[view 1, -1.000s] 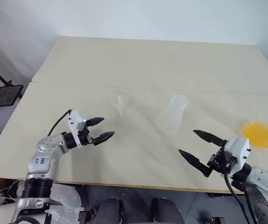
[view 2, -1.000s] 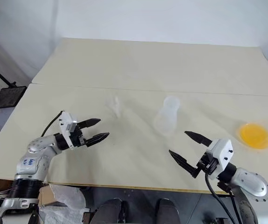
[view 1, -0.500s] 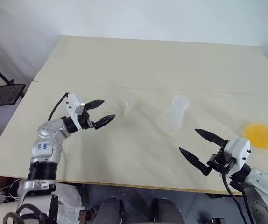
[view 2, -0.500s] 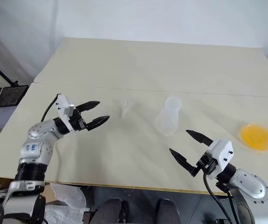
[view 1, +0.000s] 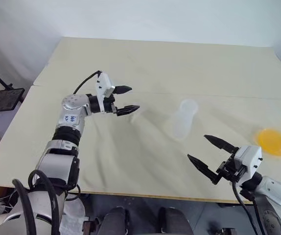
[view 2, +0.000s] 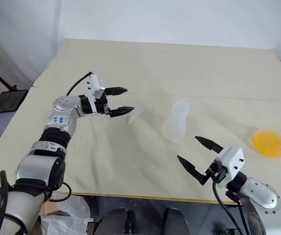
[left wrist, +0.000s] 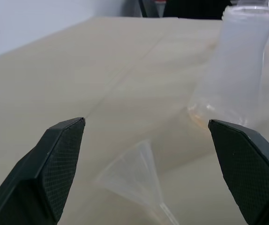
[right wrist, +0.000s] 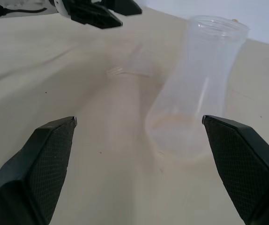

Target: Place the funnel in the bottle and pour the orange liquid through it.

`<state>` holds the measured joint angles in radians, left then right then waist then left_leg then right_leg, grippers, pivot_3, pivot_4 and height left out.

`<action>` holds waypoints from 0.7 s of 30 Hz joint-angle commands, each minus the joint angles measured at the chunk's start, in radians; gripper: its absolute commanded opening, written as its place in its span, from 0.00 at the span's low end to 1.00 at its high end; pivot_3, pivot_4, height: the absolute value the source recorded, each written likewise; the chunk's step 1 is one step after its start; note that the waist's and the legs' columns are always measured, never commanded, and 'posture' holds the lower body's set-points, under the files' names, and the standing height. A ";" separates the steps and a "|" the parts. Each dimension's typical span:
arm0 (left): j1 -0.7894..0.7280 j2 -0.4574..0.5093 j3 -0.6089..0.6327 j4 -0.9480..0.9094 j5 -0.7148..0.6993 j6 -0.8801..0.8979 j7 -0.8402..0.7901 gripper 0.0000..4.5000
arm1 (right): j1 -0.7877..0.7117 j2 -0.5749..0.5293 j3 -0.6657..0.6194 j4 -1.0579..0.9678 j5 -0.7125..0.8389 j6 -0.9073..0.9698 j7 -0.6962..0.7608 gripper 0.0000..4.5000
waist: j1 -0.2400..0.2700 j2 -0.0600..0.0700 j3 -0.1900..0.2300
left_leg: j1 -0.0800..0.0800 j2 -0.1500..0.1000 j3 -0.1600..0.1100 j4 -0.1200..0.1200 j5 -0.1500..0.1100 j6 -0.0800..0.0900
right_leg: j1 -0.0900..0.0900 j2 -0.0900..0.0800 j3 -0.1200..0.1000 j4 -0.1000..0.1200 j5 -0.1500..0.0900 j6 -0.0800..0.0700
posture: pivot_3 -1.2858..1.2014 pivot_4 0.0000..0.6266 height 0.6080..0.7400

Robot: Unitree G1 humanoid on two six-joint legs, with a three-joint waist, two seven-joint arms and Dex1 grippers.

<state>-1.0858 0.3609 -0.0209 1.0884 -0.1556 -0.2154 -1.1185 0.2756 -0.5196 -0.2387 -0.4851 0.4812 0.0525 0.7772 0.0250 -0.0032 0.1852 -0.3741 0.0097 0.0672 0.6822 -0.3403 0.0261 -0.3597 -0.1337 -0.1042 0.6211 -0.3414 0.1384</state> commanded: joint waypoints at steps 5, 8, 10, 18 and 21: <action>-0.028 -0.023 0.037 0.049 0.018 0.001 0.009 1.00 | 0.052 0.035 -0.004 -0.075 -0.013 -0.031 -0.044 1.00 | -0.001 -0.001 0.001 | -0.001 0.002 0.000 0.000 0.000 0.000 | -0.001 0.000 0.000 0.001 0.000 0.000 | 0.52 0.24 1.00; 0.001 -0.029 0.038 0.022 0.019 0.005 -0.032 1.00 | 0.073 0.042 0.001 -0.084 -0.018 -0.035 -0.051 1.00 | -0.001 -0.001 0.001 | -0.001 0.002 0.000 0.000 0.000 0.000 | -0.001 0.000 0.000 0.001 0.000 0.000 | 0.52 0.24 1.00; 0.022 -0.035 0.028 0.010 0.035 -0.011 -0.046 1.00 | 0.081 0.046 0.010 -0.087 -0.023 -0.037 -0.052 1.00 | -0.001 -0.001 0.001 | -0.001 0.002 0.000 0.000 0.000 0.000 | -0.001 0.000 0.000 0.001 0.000 0.000 | 0.52 0.24 1.00; 0.040 -0.071 0.019 -0.017 0.050 0.027 -0.030 1.00 | 0.041 0.039 0.012 -0.065 -0.018 -0.028 -0.053 1.00 | 0.000 -0.001 0.001 | -0.001 0.002 0.000 0.001 0.000 0.000 | -0.001 0.000 0.000 0.001 0.000 0.000 | 0.52 0.24 1.00; 0.052 -0.091 0.018 -0.044 0.036 0.019 -0.060 1.00 | 0.037 0.042 0.018 -0.066 -0.021 -0.029 -0.054 1.00 | 0.000 -0.001 0.001 | -0.001 0.002 -0.001 0.001 0.000 0.000 | -0.001 0.000 0.000 0.001 0.000 0.000 | 0.52 0.24 1.00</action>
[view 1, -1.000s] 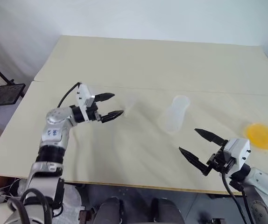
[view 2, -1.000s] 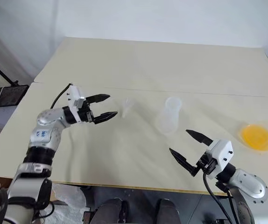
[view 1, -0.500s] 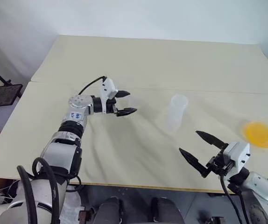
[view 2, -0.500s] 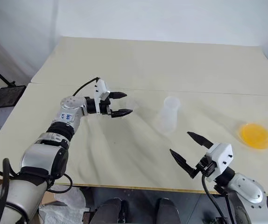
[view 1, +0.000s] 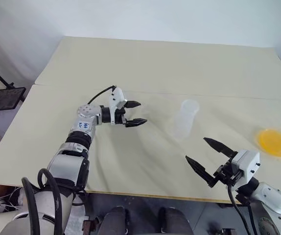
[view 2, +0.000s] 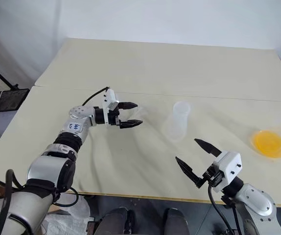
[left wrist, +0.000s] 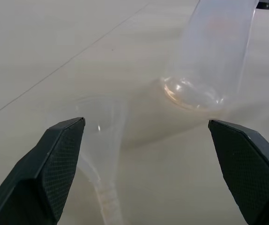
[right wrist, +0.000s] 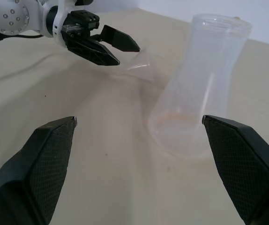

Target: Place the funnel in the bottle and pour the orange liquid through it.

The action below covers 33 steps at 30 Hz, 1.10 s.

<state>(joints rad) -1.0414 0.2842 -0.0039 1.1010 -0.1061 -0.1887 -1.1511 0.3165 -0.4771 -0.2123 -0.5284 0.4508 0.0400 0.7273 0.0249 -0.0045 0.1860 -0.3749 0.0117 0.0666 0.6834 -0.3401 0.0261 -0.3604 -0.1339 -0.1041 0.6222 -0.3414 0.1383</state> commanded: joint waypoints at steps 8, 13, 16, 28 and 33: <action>0.088 0.016 0.001 -0.204 -0.059 0.029 -0.169 1.00 | -0.003 0.000 -0.003 -0.023 0.010 -0.017 -0.004 1.00 | -0.003 0.000 0.000 | 0.000 0.000 0.000 0.000 0.000 0.000 | 0.000 0.000 0.000 0.000 0.000 0.000 | 0.52 0.24 1.00; 0.163 0.054 -0.014 -0.323 -0.081 0.057 -0.255 1.00 | -0.003 0.001 0.001 -0.022 0.010 -0.016 -0.004 1.00 | -0.002 0.000 0.000 | 0.000 0.001 0.000 0.000 0.000 0.000 | 0.000 0.000 0.000 0.001 0.000 0.000 | 0.52 0.24 1.00; 0.210 0.083 -0.010 -0.399 -0.103 0.078 -0.284 1.00 | -0.003 0.002 0.003 -0.021 0.010 -0.017 -0.004 1.00 | -0.001 0.000 0.000 | 0.000 0.001 -0.001 0.000 0.000 0.000 | 0.000 0.000 0.000 0.001 0.000 0.000 | 0.52 0.24 1.00; 0.181 0.102 0.065 -0.353 -0.073 0.180 0.109 1.00 | -0.016 0.001 0.005 -0.010 0.011 -0.013 -0.004 1.00 | 0.000 0.000 0.000 | 0.000 0.001 -0.002 0.001 0.000 0.000 | 0.001 -0.001 0.000 0.002 0.000 0.000 | 0.52 0.24 1.00; 0.120 0.075 0.035 -0.267 -0.024 0.260 0.234 1.00 | -0.026 -0.002 0.000 -0.005 0.010 -0.014 -0.002 1.00 | 0.002 0.000 0.000 | 0.000 0.001 -0.002 0.001 0.000 0.000 | 0.001 0.000 0.000 0.002 0.000 0.000 | 0.52 0.24 1.00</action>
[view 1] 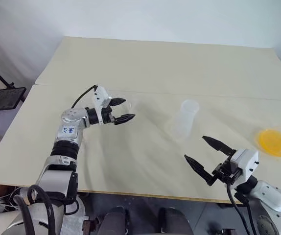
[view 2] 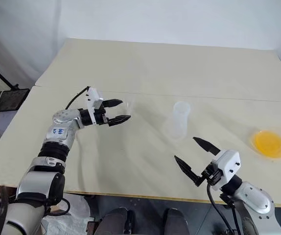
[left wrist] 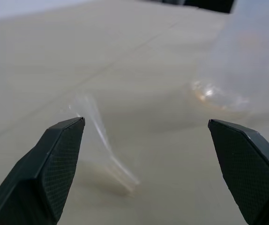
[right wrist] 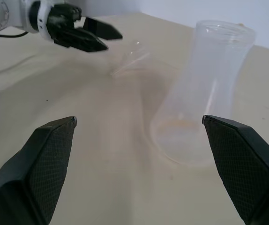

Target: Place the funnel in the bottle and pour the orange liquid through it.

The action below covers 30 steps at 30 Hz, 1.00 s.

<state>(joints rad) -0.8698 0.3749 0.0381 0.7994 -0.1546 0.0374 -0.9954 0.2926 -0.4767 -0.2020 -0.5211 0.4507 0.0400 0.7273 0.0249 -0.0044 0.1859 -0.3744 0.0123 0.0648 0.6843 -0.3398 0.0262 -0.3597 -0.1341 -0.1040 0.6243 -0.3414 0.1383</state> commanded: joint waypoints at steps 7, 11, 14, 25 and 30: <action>-0.074 -0.059 0.046 -0.016 -0.069 -0.030 0.035 1.00 | 0.020 0.003 -0.022 -0.030 0.008 -0.018 -0.012 1.00 | -0.001 0.000 0.000 | 0.000 0.000 0.000 0.000 0.000 0.000 | -0.001 0.000 0.000 0.000 0.000 0.000 | 0.52 0.24 1.00; -0.014 0.002 0.031 -0.069 -0.092 -0.004 -0.104 1.00 | 0.034 0.003 -0.026 -0.034 0.008 -0.022 -0.016 1.00 | -0.009 0.000 0.000 | 0.000 0.000 0.001 0.000 0.000 0.000 | -0.001 0.000 0.000 0.000 0.000 0.000 | 0.52 0.24 1.00; -0.016 0.032 0.028 -0.056 -0.067 -0.011 -0.069 1.00 | 0.036 0.007 -0.017 -0.037 0.003 -0.023 -0.024 1.00 | -0.013 0.000 0.000 | 0.002 0.000 0.002 -0.001 0.001 -0.001 | -0.001 0.001 0.000 0.001 0.000 0.000 | 0.52 0.24 1.00; -0.075 -0.052 -0.047 0.027 -0.018 -0.003 -0.059 1.00 | 0.029 0.006 -0.012 -0.040 0.003 -0.021 -0.034 1.00 | 0.002 0.000 0.000 | 0.000 -0.002 0.000 0.000 0.001 0.000 | 0.000 -0.002 0.000 0.001 0.000 0.001 | 0.52 0.24 1.00; -0.083 -0.092 -0.095 0.041 -0.001 -0.085 -0.162 1.00 | 0.030 0.006 -0.013 -0.044 0.001 -0.019 -0.040 1.00 | -0.002 0.000 0.000 | 0.000 -0.001 0.001 0.000 0.001 0.000 | 0.000 0.000 0.000 0.001 0.000 0.001 | 0.52 0.24 1.00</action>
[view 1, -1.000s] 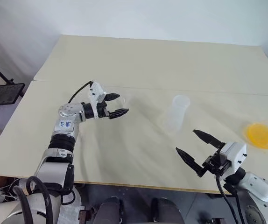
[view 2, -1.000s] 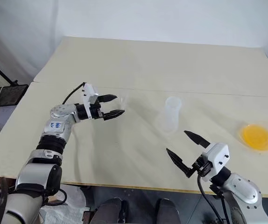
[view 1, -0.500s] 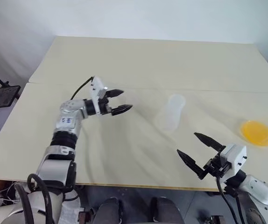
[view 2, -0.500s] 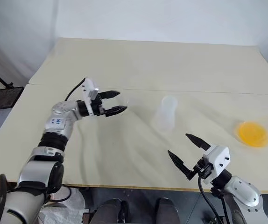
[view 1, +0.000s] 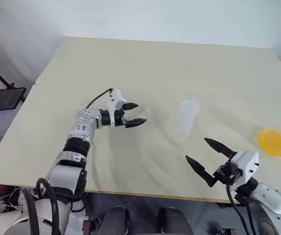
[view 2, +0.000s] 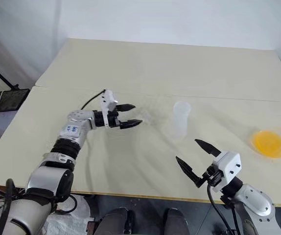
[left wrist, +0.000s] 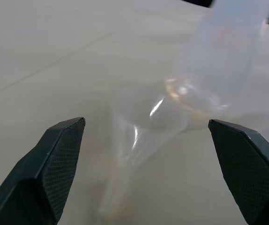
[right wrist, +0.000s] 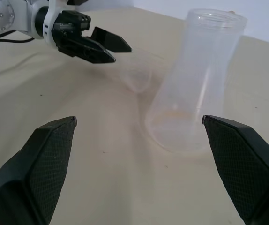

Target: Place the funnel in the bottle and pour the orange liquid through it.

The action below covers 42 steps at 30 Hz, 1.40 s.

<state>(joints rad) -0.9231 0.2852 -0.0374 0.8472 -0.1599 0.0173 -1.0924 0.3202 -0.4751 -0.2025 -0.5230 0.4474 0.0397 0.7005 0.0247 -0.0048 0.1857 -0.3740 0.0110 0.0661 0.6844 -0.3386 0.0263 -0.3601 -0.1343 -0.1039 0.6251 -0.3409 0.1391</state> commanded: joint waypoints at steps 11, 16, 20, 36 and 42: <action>-0.011 0.085 -0.031 -0.020 0.017 -0.138 -0.184 1.00 | 0.015 0.007 -0.010 -0.055 0.005 -0.014 -0.028 1.00 | -0.001 0.000 0.000 | 0.000 0.001 0.000 0.000 0.000 0.000 | 0.000 0.000 0.000 0.000 0.000 0.000 | 0.52 0.24 1.00; 0.035 0.107 -0.031 -0.072 0.028 -0.134 -0.121 1.00 | 0.012 0.008 -0.004 -0.048 0.006 -0.017 -0.022 1.00 | 0.001 0.000 0.000 | 0.000 0.001 0.000 0.000 0.000 0.000 | 0.000 -0.001 0.000 0.000 0.000 0.000 | 0.52 0.24 1.00; 0.086 0.136 -0.023 -0.142 0.021 -0.108 -0.100 1.00 | 0.008 0.009 -0.002 -0.044 0.005 -0.020 -0.020 1.00 | -0.001 0.000 0.000 | 0.000 0.001 -0.001 0.000 0.000 0.000 | 0.000 -0.001 0.000 0.000 0.000 0.000 | 0.52 0.24 1.00; 0.175 0.148 0.009 -0.211 0.025 -0.039 0.090 1.00 | -0.041 -0.004 0.003 -0.025 0.006 -0.007 -0.003 1.00 | -0.001 0.000 0.000 | 0.000 0.001 -0.001 0.000 0.000 0.000 | 0.000 -0.001 0.000 0.000 0.000 0.000 | 0.52 0.24 1.00; 0.193 0.135 0.016 -0.238 0.009 -0.005 0.125 0.58 | -0.046 -0.005 0.003 -0.041 0.007 0.008 -0.007 1.00 | 0.000 0.000 0.000 | 0.000 0.001 -0.001 0.000 0.000 0.000 | 0.000 -0.001 0.000 0.000 0.000 0.000 | 0.52 0.24 1.00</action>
<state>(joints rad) -0.7328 0.4248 -0.0375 0.6575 -0.1292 0.0094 -0.9741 0.2743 -0.4710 -0.1986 -0.5340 0.4419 0.0482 0.6937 0.0249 -0.0047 0.1856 -0.3739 0.0120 0.0654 0.6842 -0.3386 0.0263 -0.3599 -0.1352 -0.1035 0.6253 -0.3409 0.1391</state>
